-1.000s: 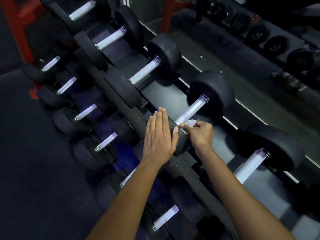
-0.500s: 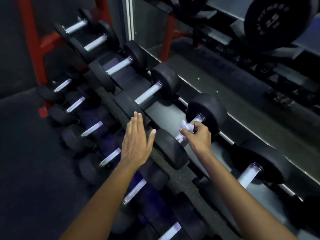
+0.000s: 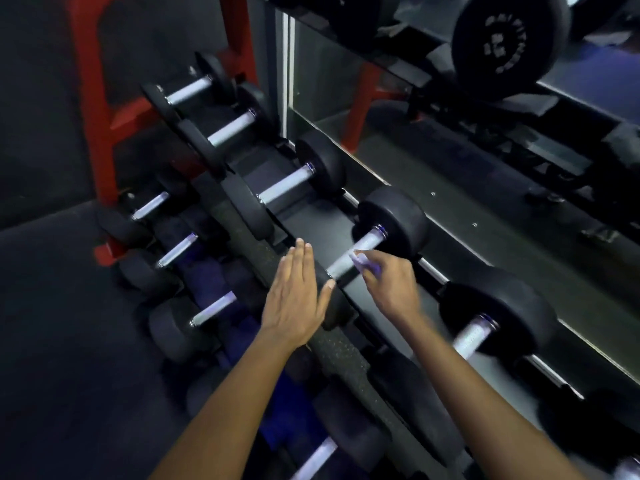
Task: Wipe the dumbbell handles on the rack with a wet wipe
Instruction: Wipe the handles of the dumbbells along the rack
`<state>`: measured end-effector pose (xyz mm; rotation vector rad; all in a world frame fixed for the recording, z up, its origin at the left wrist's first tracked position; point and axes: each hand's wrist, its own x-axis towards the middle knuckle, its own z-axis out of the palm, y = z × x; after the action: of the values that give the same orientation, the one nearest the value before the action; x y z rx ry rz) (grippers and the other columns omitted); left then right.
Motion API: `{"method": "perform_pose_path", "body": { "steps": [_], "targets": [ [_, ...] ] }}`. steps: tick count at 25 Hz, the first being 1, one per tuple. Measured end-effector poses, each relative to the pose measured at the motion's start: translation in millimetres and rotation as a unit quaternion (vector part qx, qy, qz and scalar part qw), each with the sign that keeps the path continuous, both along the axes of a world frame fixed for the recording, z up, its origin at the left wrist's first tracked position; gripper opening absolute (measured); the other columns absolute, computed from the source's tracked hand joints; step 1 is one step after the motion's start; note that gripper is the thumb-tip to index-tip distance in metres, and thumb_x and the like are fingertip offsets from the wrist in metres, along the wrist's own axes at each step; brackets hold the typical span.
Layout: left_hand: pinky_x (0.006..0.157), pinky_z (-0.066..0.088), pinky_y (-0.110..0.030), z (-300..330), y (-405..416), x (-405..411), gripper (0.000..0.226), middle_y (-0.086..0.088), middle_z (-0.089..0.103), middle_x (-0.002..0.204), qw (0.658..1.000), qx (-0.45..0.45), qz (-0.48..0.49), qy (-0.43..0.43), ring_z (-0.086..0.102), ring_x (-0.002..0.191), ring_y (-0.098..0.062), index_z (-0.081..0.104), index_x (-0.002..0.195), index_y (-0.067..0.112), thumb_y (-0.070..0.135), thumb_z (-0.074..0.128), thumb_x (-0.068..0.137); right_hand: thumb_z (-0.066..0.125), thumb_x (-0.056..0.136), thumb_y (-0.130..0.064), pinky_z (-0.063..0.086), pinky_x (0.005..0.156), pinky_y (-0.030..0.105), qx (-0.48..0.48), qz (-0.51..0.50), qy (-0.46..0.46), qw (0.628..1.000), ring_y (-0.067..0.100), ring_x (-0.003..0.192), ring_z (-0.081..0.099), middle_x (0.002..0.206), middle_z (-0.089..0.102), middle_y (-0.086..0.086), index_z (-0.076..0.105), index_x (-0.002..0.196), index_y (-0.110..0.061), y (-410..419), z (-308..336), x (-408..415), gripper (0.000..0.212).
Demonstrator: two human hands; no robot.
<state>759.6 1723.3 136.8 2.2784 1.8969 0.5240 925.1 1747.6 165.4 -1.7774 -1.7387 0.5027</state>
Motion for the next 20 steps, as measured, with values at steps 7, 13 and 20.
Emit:
{"method": "perform_pose_path", "body": {
  "steps": [7, 13, 20],
  "targets": [
    [0.115, 0.025, -0.041, -21.4, 33.2, 8.7, 0.071, -0.022, 0.031, 0.149, 0.999, -0.028, -0.003, -0.031, 0.033, 0.137, -0.031, 0.031, 0.142, -0.005, 0.047, 0.018, 0.096, 0.056, 0.079, -0.016, 0.051, 0.054, 0.029, 0.072, 0.215, -0.291, 0.930, 0.019, 0.077, 0.062, 0.092, 0.070, -0.007, 0.068, 0.094, -0.020, 33.3, -24.1, -15.5, 0.020],
    [0.112, 0.032, -0.043, -24.4, 33.8, 9.0, 0.062, -0.022, 0.037, 0.146, 0.999, -0.005, -0.001, -0.037, 0.039, 0.134, -0.031, 0.039, 0.139, -0.005, 0.038, 0.028, 0.096, 0.069, 0.081, -0.011, 0.057, 0.074, 0.032, 0.116, 0.300, -0.318, 0.892, 0.020, 0.107, 0.064, 0.123, 0.065, 0.002, 0.066, 0.117, -0.009, 34.7, -49.9, 9.6, 0.036],
    [0.111, 0.032, -0.043, -24.3, 31.7, 12.2, 0.056, -0.020, 0.038, 0.146, 0.998, 0.003, 0.033, -0.048, 0.042, 0.132, -0.031, 0.040, 0.139, -0.004, 0.028, 0.027, 0.094, 0.073, 0.062, 0.004, 0.060, 0.069, 0.035, 0.082, 0.183, -0.321, 0.926, 0.026, 0.105, 0.065, 0.117, 0.067, 0.008, 0.064, 0.118, -0.003, 64.6, -25.8, 40.0, 0.057]
  ]
}}
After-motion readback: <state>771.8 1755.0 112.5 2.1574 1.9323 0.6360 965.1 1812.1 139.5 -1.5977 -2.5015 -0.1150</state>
